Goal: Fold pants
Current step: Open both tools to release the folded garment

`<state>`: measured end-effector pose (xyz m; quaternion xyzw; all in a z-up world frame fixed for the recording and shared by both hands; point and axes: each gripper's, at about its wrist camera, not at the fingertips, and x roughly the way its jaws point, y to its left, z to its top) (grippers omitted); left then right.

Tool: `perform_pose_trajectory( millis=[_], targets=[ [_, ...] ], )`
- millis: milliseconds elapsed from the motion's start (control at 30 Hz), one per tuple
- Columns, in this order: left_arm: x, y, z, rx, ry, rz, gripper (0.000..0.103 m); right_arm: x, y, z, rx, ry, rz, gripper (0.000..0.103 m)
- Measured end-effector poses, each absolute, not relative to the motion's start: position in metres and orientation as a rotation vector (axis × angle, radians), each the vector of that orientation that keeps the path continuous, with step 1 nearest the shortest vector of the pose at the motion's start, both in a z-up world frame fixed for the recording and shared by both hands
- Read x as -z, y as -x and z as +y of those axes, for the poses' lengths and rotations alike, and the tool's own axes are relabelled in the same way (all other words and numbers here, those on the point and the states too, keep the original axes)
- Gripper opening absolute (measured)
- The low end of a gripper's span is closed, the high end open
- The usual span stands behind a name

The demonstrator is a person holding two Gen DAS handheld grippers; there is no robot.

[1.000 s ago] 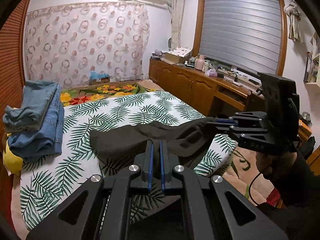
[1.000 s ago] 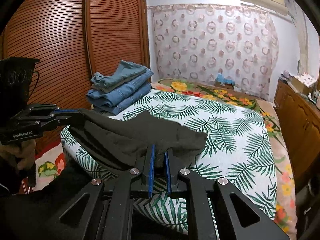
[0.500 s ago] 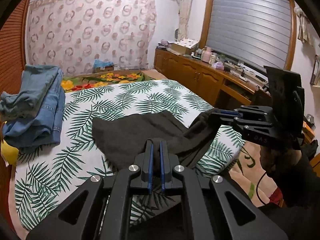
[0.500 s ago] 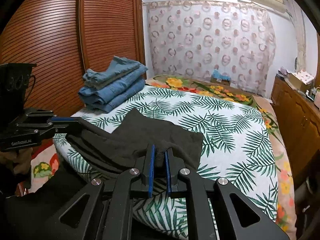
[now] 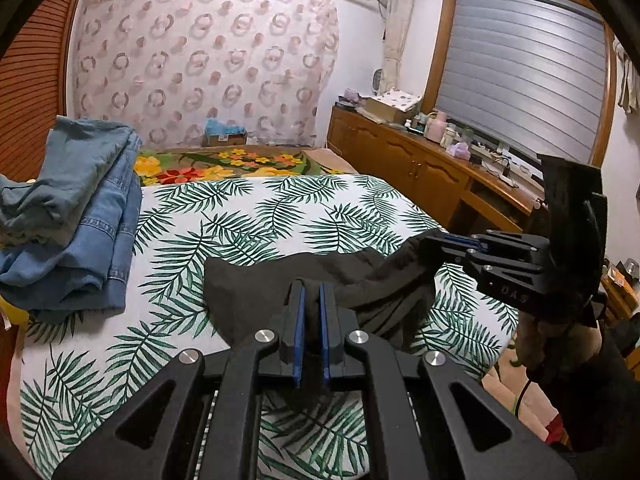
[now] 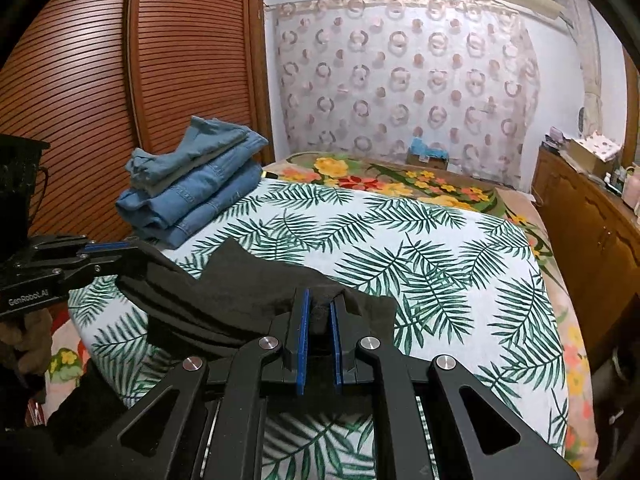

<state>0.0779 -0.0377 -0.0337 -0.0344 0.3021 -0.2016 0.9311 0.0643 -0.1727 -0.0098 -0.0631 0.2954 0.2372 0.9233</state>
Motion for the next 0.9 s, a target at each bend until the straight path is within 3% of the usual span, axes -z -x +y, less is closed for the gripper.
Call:
perform_pose_trajectory(
  millis=[500,600,700,733,867,900],
  targets=[
    [0.045,-0.097,-0.04,0.372,0.041,0.664,0.007,0.022,-0.088,-0.166,-0.459,0.13,0.645,0.009],
    [0.046,-0.098,-0.04,0.366,0.04,0.669,0.018,0.026,-0.092,-0.166,-0.458,0.12,0.661,0.009],
    [0.046,-0.099,-0.037,0.368,0.057,0.661,0.046,0.029,-0.1,-0.167,-0.462,0.095,0.685,0.009],
    [0.046,-0.099,-0.036,0.373,0.063,0.659,0.051,0.03,-0.103,-0.168,-0.469,0.077,0.694,0.009],
    [0.051,-0.096,-0.034,0.369,0.053,0.672,0.058,0.027,-0.103,-0.17,-0.461,0.061,0.683,0.01],
    [0.053,-0.095,-0.034,0.366,0.049,0.677,0.058,0.026,-0.103,-0.171,-0.457,0.063,0.684,0.015]
  ],
)
